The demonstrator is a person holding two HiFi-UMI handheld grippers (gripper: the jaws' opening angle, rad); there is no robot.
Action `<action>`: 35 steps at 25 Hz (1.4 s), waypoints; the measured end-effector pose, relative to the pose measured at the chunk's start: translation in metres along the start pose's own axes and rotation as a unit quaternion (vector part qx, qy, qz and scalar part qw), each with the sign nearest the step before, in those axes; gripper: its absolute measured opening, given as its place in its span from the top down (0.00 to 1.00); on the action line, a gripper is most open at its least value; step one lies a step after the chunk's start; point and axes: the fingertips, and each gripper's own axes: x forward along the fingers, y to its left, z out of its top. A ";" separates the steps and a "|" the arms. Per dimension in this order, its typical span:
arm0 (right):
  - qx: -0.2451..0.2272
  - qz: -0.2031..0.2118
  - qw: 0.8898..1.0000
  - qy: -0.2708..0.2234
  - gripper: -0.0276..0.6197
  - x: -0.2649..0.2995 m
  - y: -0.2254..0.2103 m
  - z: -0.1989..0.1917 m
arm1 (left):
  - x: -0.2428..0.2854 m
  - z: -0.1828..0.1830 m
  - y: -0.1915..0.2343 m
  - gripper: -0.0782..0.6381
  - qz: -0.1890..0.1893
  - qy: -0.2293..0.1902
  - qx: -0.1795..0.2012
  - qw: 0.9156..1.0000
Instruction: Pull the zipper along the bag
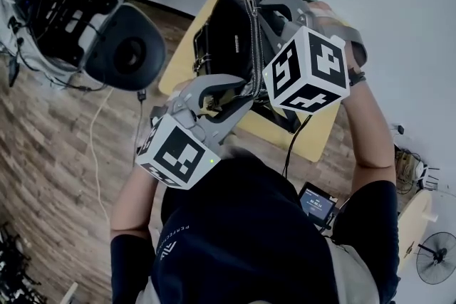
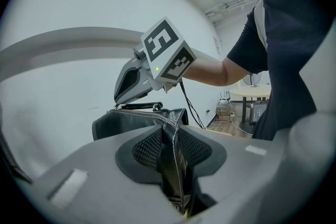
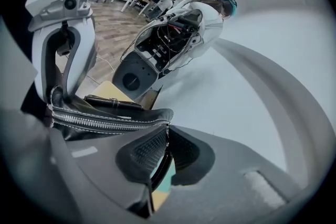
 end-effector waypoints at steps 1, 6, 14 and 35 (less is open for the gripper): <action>0.000 -0.001 1.000 0.000 0.93 0.002 -0.001 0.000 | 0.000 0.000 0.001 0.73 -0.001 0.001 0.000 1.000; -0.002 -0.011 1.000 -0.001 0.92 0.004 -0.002 0.000 | 0.000 0.000 0.001 0.73 0.000 0.000 -0.002 1.000; 0.009 0.010 1.000 -0.006 0.93 0.013 0.003 -0.008 | 0.005 -0.003 0.007 0.72 -0.010 -0.002 -0.010 1.000; 0.110 -0.008 0.994 -0.024 0.92 -0.030 0.011 -0.032 | -0.036 0.019 0.050 0.75 0.047 -0.092 -0.097 0.990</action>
